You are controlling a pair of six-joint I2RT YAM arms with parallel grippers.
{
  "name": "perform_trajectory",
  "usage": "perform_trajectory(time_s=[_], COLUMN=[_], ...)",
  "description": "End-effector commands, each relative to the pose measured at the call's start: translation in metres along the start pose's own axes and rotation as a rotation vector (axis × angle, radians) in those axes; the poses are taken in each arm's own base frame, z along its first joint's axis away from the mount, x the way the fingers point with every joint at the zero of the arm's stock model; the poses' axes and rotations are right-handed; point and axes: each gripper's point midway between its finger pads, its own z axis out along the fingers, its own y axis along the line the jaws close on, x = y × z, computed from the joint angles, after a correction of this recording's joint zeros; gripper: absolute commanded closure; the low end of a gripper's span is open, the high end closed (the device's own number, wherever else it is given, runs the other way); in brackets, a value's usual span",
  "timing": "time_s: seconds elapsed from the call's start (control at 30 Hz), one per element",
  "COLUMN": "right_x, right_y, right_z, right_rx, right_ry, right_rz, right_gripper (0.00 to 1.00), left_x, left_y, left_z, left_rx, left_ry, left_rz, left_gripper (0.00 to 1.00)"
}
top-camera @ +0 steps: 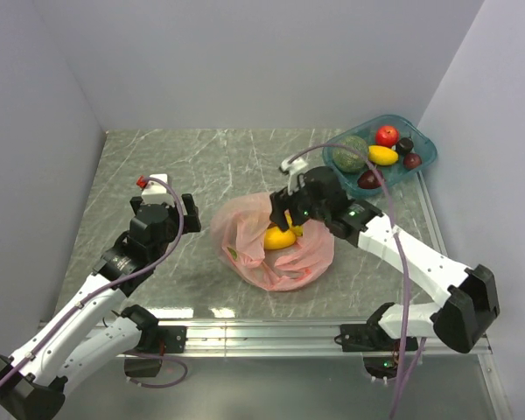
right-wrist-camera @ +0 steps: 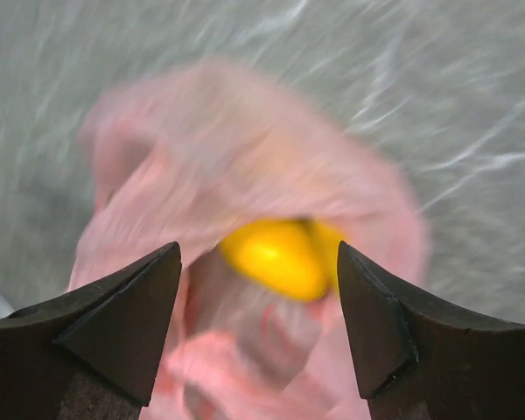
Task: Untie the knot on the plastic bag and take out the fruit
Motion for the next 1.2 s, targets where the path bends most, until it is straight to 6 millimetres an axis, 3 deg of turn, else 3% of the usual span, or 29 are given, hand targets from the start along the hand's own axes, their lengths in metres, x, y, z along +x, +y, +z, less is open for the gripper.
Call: perform_trajectory(time_s=[0.0,0.1,0.2,0.37,0.5,0.8,1.0,1.1,1.17], right_x=[0.052,0.078,0.091,0.107,0.103,0.126,0.166,0.178,0.174], right_y=[0.025,0.027,0.02,0.01,-0.004,-0.006,0.003,0.005,0.009], right_z=[0.008,0.017,0.028,0.045,0.06,0.089,0.093,0.09,0.085], right_rx=[-0.13,-0.131,-0.102,-0.078,-0.025,-0.05,-0.103,-0.102,-0.105], right_ry=[0.179,0.259,0.302,0.39,0.427,0.556,0.659,0.67,0.644], right_rz=[-0.094,-0.129,-0.169,-0.327,-0.421,-0.506,-0.483,-0.465,-0.447], right_gripper=[0.24,0.24,0.24,0.19,0.16,0.12,0.12,0.16,0.21], left_x=[-0.003,-0.001,-0.002,0.0,0.0,0.0,0.001,0.0,0.001], left_y=[-0.001,0.0,-0.001,-0.001,-0.001,-0.003,-0.003,-0.003,-0.003], left_z=[-0.001,0.0,0.0,0.0,0.0,-0.001,0.0,0.0,0.0], left_rx=[0.008,0.005,0.008,0.011,0.009,0.021,0.023,0.025,0.026], left_ry=[-0.013,-0.005,-0.008,-0.003,-0.001,-0.005,0.001,-0.001,0.0], left_rz=[-0.023,-0.019,-0.017,-0.015,-0.012,-0.012,-0.009,-0.01,-0.008], left_gripper=[0.01,0.01,0.01,0.01,0.01,0.01,0.01,0.01,0.01])
